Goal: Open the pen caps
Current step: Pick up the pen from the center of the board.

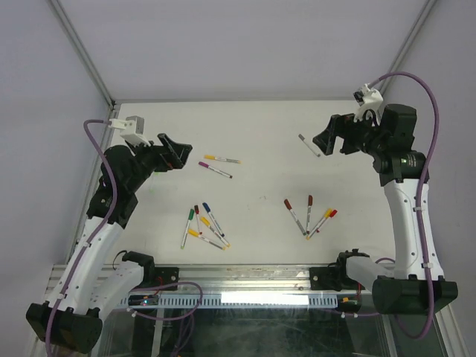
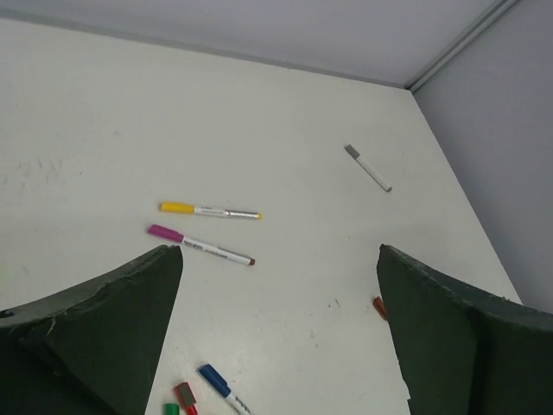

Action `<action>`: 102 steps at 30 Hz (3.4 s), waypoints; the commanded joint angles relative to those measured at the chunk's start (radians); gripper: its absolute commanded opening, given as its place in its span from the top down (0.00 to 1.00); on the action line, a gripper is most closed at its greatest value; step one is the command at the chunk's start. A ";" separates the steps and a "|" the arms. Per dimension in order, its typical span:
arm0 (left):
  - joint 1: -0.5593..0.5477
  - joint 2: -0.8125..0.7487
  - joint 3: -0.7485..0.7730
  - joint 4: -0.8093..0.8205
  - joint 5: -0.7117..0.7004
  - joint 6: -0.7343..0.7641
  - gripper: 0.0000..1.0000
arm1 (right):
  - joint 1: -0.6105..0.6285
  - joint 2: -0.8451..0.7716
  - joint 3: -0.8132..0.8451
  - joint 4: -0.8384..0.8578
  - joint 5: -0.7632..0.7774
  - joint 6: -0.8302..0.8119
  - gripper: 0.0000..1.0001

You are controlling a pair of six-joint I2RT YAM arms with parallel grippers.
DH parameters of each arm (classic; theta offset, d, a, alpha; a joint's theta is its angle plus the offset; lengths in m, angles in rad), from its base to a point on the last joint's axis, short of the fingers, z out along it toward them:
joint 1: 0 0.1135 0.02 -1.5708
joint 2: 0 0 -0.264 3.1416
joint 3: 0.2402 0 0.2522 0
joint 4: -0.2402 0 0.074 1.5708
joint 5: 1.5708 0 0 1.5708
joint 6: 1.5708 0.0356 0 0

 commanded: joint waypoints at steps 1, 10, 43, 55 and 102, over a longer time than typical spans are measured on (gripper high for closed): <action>0.060 -0.003 -0.057 0.087 0.058 -0.083 0.01 | -0.017 -0.050 -0.047 0.037 0.052 0.042 0.01; 0.164 -0.017 -0.099 0.032 0.026 -0.095 0.01 | -0.040 -0.076 -0.167 0.109 -0.024 0.066 0.01; 0.319 0.761 0.206 -0.313 -0.271 0.314 0.32 | 0.050 -0.072 -0.426 0.240 -0.465 -0.181 0.01; 0.319 0.923 0.280 -0.372 -0.187 0.335 0.59 | 0.050 -0.075 -0.445 0.281 -0.507 -0.132 0.01; -0.438 0.418 -0.440 0.901 -0.063 -0.460 1.00 | 0.365 0.254 -0.866 1.345 -0.435 0.419 0.09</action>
